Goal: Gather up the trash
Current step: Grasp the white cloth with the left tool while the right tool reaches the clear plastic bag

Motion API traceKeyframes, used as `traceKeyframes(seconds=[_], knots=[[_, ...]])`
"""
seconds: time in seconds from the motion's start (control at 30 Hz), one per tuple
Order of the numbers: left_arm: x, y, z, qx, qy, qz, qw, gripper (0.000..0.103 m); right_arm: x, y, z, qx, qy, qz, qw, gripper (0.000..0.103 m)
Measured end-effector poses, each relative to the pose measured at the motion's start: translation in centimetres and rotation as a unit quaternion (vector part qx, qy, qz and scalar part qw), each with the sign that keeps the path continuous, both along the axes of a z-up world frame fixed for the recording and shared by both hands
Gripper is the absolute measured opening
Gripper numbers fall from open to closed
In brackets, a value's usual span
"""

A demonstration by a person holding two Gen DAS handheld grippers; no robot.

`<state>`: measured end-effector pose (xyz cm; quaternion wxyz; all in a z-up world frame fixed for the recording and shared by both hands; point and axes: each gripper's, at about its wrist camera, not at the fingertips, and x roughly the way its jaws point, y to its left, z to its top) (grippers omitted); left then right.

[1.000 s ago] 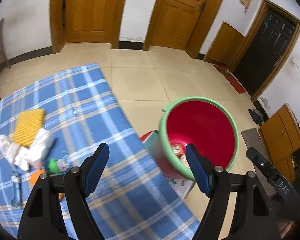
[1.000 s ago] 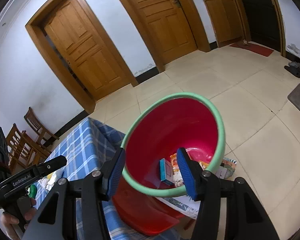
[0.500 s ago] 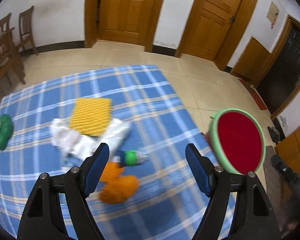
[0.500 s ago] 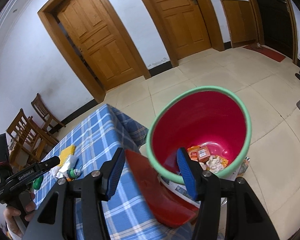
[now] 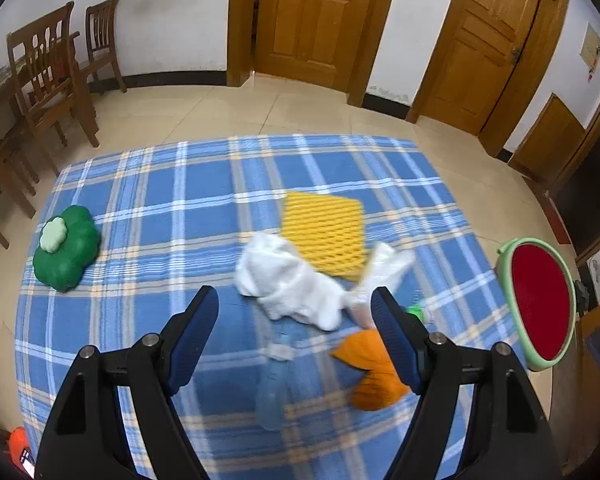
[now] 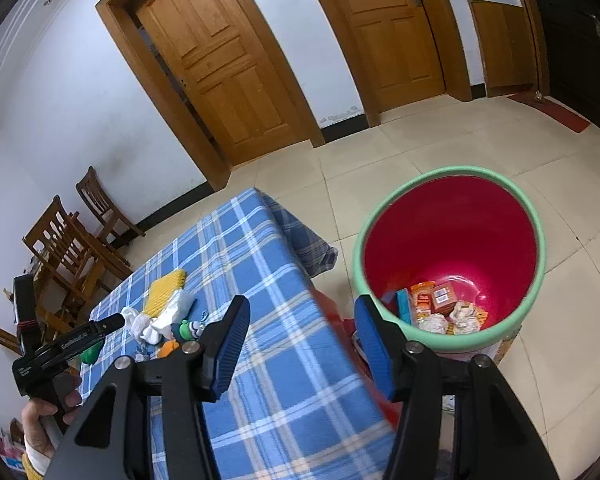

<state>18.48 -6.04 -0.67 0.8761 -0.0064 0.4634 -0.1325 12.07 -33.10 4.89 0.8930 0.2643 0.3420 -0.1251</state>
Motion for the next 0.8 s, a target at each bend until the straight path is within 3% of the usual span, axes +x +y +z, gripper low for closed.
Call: traceKeyframes(seconds=[0.53,0.6,0.77,0.8], knots=[[3.9,1.9,-5.1,-0.046,0.036,0.005,0.9983,0.078,7.0,4.9,-2.2,-0.002,0.034,0.043,0.998,0.059],[3.8,2.1,-5.4,-0.057,0.034,0.002,0.9978,0.073,7.7,5.5,-2.4,-0.004,0.037,0.047,0.998,0.059],[3.6,2.6,-5.7,-0.102,0.039,-0.009,0.9940,0.044,9.7,7.5,-2.9,-0.009,0.044,0.063,0.997,0.059],[3.5,2.8,-5.7,-0.111,0.042,-0.012,0.9929,0.043,10.0,7.8,-2.9,-0.011,0.045,0.065,0.997,0.059]])
